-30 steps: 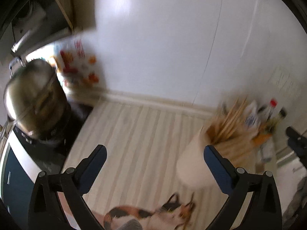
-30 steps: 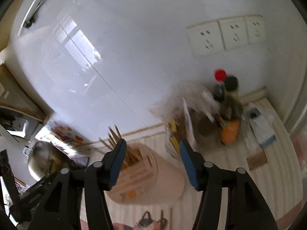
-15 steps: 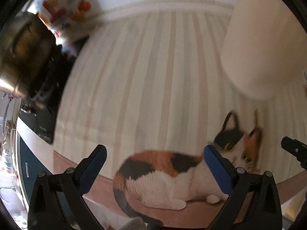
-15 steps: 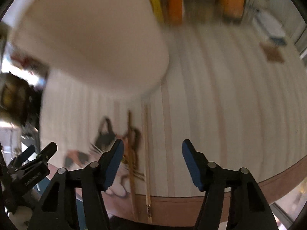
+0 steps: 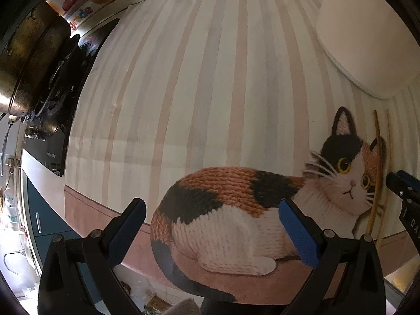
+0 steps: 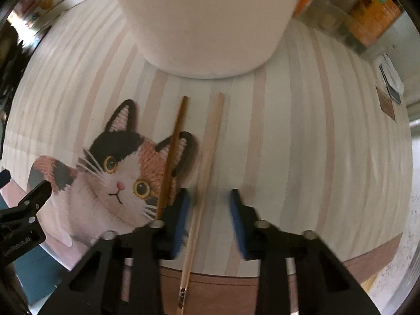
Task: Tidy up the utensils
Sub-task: 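Move both tools back down to the last chopsticks on the mat, then close the right tool on a chopstick while the left tool grasps another chopstick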
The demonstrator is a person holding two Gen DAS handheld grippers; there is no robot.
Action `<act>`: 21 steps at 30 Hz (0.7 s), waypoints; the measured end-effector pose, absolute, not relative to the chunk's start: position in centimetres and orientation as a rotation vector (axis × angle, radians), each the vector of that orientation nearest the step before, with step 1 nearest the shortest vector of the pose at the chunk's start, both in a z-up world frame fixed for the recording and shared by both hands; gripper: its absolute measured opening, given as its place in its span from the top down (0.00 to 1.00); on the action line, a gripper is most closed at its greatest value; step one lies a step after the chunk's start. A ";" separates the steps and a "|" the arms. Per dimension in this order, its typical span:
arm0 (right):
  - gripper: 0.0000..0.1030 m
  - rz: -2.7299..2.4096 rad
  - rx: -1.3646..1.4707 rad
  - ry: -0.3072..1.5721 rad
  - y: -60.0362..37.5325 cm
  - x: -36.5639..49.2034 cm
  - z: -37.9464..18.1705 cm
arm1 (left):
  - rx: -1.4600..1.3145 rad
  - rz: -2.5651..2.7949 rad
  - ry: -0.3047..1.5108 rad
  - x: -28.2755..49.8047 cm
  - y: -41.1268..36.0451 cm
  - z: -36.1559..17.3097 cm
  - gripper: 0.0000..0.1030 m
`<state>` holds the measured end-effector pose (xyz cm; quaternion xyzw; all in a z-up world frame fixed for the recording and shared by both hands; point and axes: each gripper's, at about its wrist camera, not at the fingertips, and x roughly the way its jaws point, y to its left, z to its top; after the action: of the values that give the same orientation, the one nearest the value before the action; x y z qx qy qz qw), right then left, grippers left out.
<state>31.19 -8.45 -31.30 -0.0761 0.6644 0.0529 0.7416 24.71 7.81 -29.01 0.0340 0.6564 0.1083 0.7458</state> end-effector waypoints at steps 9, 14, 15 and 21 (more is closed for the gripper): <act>0.93 0.069 -0.222 1.443 -12.4 29.9 -31.0 | 0.104 0.083 1.386 24.8 2.0 -27.7 0.00; 0.93 -0.017 -0.198 1.457 -17.2 29.2 -30.9 | 0.116 -0.035 1.366 25.0 -2.4 -27.7 0.00; 0.93 -0.027 -0.193 1.459 -17.8 29.1 -30.9 | 0.120 -0.058 1.363 25.1 -3.3 -27.7 0.01; 0.93 -0.081 -0.130 1.466 -21.3 27.9 -30.7 | 0.130 -0.135 1.403 25.8 -6.4 -29.1 0.20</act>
<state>27.94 -21.28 -30.73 -0.0591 0.6684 -0.0368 0.7406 25.84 -6.38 -29.10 0.0596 0.6444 -0.0619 0.7598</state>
